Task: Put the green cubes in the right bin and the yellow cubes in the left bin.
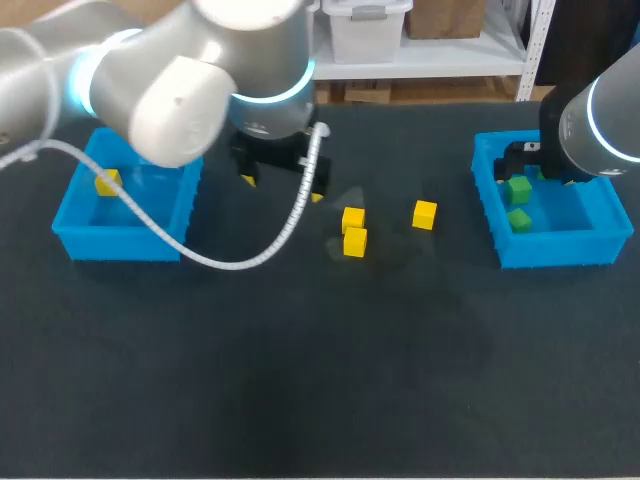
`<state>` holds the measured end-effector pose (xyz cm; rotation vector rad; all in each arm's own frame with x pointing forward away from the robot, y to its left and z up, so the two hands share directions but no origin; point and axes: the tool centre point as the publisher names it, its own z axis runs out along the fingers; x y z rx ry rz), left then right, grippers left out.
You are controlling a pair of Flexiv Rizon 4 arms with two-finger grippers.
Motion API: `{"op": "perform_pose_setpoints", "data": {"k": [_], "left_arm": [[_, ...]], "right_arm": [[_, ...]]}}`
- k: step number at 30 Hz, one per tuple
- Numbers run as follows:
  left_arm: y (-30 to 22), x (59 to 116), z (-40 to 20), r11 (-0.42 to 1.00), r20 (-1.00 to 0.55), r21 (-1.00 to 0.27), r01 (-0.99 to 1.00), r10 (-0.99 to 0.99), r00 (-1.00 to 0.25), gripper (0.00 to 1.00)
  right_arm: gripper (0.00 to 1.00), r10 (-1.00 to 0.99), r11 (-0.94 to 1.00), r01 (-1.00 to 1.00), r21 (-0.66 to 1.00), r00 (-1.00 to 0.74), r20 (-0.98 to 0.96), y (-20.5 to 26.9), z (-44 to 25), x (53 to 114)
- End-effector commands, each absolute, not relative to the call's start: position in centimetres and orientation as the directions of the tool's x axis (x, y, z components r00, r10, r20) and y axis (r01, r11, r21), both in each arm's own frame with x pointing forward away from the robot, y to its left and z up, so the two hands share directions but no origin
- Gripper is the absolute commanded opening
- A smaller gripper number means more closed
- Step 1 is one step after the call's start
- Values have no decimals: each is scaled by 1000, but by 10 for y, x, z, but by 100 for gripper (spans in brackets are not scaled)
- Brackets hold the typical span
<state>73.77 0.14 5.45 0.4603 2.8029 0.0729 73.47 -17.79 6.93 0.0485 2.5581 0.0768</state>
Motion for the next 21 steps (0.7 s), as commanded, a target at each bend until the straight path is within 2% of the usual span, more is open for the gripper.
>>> {"op": "perform_pose_setpoints", "data": {"k": [1, 11, 21], "left_arm": [[-41, 744, 40, 939, -231, 131, 318, 341, -911, 100], [-89, 737, 38, 916, -219, 99, 388, 401, -890, 100], [-90, 739, 20, 913, -190, 111, 392, 407, -894, 100]], "right_arm": [[100, 53, 998, 20, 66, -829, -557, -179, 68, 732], [100, 53, 998, 20, 66, -829, -557, -179, 68, 732], [100, 53, 998, 20, 66, -829, -557, -179, 68, 732]]}}
